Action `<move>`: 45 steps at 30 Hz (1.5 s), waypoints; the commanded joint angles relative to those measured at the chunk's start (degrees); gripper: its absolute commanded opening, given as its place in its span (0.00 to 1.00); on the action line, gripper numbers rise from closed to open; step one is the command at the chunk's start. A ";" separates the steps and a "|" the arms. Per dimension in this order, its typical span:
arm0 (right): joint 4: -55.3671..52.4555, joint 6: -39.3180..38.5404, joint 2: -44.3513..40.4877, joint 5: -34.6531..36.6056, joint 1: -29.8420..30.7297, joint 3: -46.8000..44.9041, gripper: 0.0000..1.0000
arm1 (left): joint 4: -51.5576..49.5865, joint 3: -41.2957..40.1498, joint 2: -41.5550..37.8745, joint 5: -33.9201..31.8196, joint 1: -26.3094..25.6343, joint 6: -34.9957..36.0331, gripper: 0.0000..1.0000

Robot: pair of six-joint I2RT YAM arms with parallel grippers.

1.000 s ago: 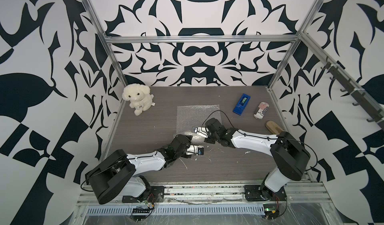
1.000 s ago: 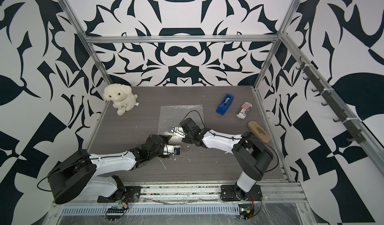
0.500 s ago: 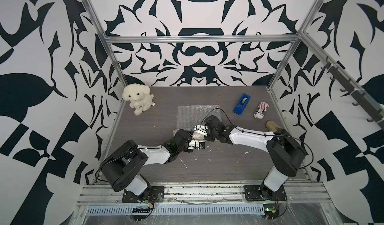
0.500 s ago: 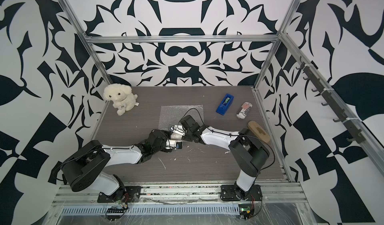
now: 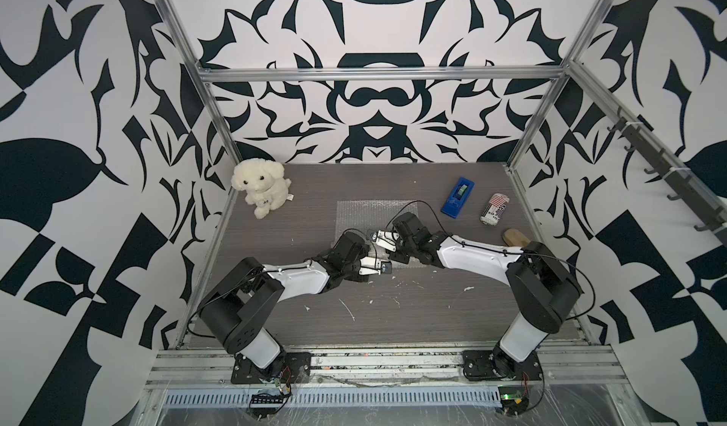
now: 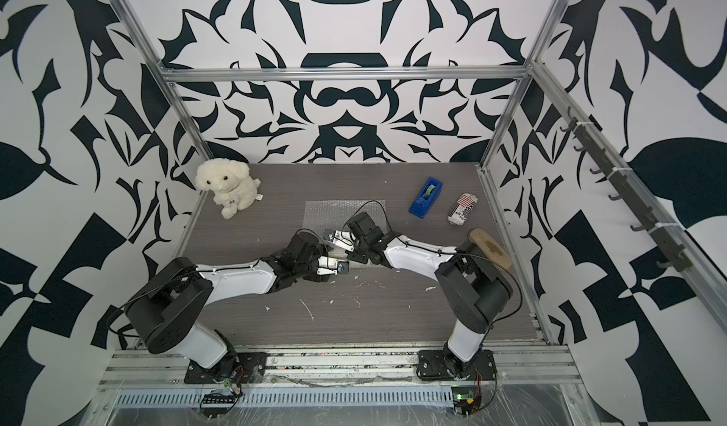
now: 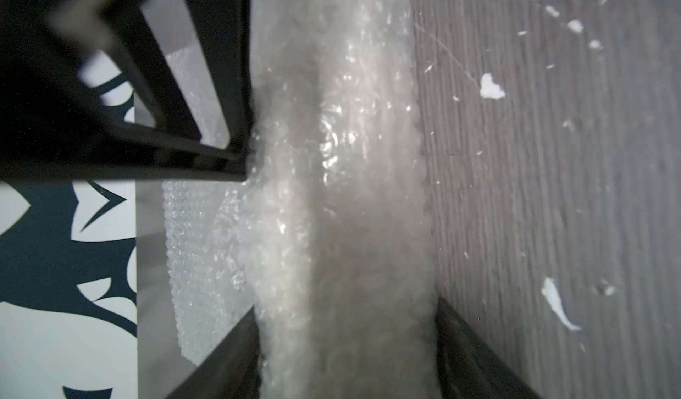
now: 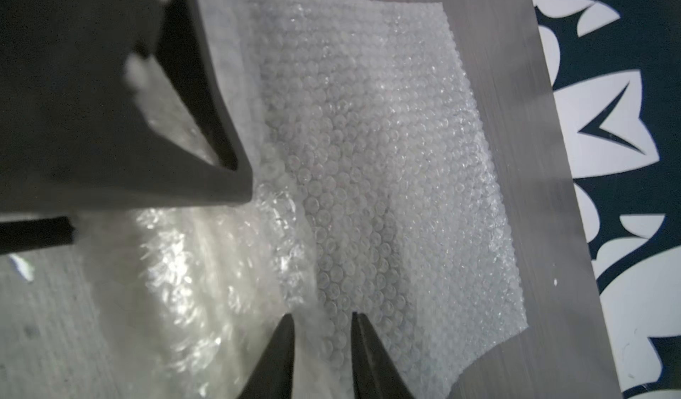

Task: Wrap vases in bubble wrap
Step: Wrap the vase in bubble wrap.

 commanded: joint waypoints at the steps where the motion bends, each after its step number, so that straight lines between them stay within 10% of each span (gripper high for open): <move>1: -0.90 2.08 -3.77 -3.24 -1.60 0.58 0.49 | -11.84 1.61 3.64 4.13 1.83 -3.10 0.69; 10: 10.29 -5.07 -17.24 -4.05 -7.04 -6.84 0.64 | -33.66 17.31 12.05 13.30 8.71 -7.18 0.66; 17: 5.63 -18.43 -24.26 -20.19 -6.89 -16.43 0.64 | -46.47 27.76 20.47 17.07 11.09 -6.80 0.61; 45: 19.97 -30.83 -2.71 -12.88 -2.19 -12.42 0.76 | -65.88 46.30 33.54 19.38 12.42 -6.84 0.54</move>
